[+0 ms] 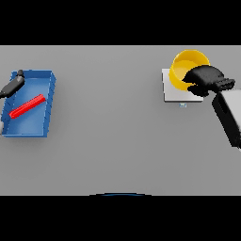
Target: Pick up the red beaker and tilt it to pour out 1 green nut into yellow bowl. Pick up the yellow bowl and place it on the metallic measuring scale.
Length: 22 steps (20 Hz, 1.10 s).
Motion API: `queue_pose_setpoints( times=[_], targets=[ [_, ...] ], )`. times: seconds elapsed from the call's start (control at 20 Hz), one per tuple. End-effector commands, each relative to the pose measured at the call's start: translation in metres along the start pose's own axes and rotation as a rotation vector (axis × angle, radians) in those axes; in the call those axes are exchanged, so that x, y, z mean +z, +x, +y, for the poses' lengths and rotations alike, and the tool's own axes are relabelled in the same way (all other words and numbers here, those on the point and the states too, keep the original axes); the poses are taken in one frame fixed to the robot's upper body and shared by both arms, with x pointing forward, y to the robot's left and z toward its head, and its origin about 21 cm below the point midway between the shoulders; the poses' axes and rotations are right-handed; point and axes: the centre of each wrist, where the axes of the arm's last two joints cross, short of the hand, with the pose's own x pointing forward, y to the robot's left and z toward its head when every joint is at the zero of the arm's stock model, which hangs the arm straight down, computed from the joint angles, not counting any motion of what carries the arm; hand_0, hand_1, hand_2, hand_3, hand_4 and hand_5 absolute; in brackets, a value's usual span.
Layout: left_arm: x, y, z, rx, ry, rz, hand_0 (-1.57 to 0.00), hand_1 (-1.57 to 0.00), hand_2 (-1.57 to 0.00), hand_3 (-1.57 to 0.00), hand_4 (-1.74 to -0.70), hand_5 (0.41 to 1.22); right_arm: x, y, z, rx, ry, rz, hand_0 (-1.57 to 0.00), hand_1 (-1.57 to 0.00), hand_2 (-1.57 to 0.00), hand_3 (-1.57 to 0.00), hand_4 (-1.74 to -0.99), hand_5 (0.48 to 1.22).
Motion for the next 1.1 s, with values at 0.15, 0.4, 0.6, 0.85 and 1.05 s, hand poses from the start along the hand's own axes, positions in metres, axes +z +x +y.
queue_pose_setpoints(
  times=[0.15,0.4,0.6,0.85,1.05],
  targets=[
    [-0.0019,0.0003,-0.0008,-0.008,0.005,-0.004,0.0,0.0,0.0,0.0,-0.72,0.671,-0.0025,-0.002,0.0045,-0.033,-0.006,-0.019,-1.56,-1.57,-1.34,-1.44,-1.741,1.221],
    [-0.0004,0.0022,-0.0034,-0.011,0.004,-0.007,0.0,0.0,0.0,0.0,-0.72,0.671,-0.0059,0.0016,0.0056,-0.048,-0.003,-0.021,-1.49,-1.48,-1.45,-1.1,-1.737,1.221],
    [-0.0012,0.0025,-0.0065,-0.013,-0.002,-0.009,0.0,0.0,0.0,0.0,-0.72,0.667,-0.0069,0.0042,0.0035,-0.017,0.032,0.002,-0.79,-0.71,-0.78,-0.72,-1.609,1.029],
    [-0.0023,0.0036,-0.0021,-0.013,0.009,-0.001,0.0,0.0,0.0,0.0,-0.72,0.663,-0.0068,0.001,0.0005,0.026,0.048,-0.031,-0.26,-0.23,-0.3,-0.46,-1.554,0.891],
    [-0.0044,0.0032,-0.005,-0.009,-0.005,-0.007,0.0,0.0,0.0,0.0,-0.73,0.664,-0.0088,0.0012,0.0032,0.014,0.033,-0.053,-0.11,-0.09,-0.12,-0.33,-1.537,0.822]
  ],
)
